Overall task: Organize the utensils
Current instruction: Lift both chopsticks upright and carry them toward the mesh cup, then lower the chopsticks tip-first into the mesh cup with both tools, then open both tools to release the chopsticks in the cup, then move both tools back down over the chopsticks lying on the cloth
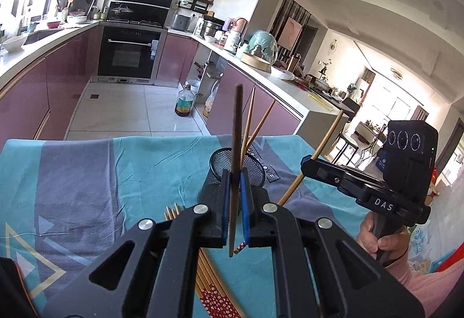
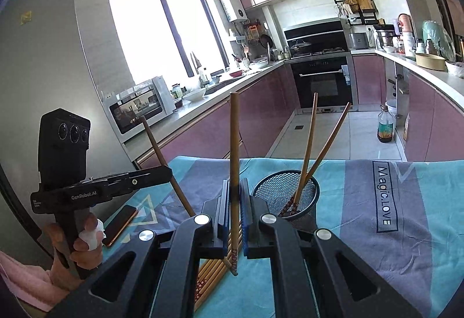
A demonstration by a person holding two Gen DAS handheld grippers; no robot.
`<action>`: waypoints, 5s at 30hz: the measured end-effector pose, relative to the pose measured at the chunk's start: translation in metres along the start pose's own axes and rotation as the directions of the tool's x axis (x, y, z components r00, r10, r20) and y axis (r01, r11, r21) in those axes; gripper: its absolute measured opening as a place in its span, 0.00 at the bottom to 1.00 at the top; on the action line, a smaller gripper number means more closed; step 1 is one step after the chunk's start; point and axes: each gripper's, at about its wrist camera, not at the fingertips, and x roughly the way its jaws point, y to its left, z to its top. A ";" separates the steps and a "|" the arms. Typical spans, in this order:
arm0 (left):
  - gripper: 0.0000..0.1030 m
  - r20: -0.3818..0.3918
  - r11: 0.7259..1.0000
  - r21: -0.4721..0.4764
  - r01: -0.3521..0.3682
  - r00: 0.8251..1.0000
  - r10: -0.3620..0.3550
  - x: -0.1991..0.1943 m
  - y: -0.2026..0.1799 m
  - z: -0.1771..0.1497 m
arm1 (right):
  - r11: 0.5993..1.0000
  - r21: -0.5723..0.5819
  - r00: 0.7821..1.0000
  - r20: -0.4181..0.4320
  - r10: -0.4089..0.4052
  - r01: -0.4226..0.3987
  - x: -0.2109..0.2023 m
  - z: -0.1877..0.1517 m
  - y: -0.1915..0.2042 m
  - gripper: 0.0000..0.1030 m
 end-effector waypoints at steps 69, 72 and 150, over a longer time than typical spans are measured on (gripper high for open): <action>0.07 0.171 0.994 0.113 -0.003 0.985 -0.016 -0.020 -0.018 0.065 | 0.990 -0.064 0.978 0.179 -0.110 0.123 -0.015 0.063 -0.018 0.05; 0.07 0.159 0.993 0.113 -0.021 0.987 0.003 -0.011 -0.018 0.066 | 0.991 -0.050 0.980 0.159 -0.116 0.125 -0.003 0.062 -0.021 0.05; 0.41 -0.278 0.963 0.064 -0.262 0.922 0.270 0.038 0.070 -0.116 | 0.999 -0.007 0.921 -0.386 -0.041 0.041 0.110 -0.090 0.008 0.32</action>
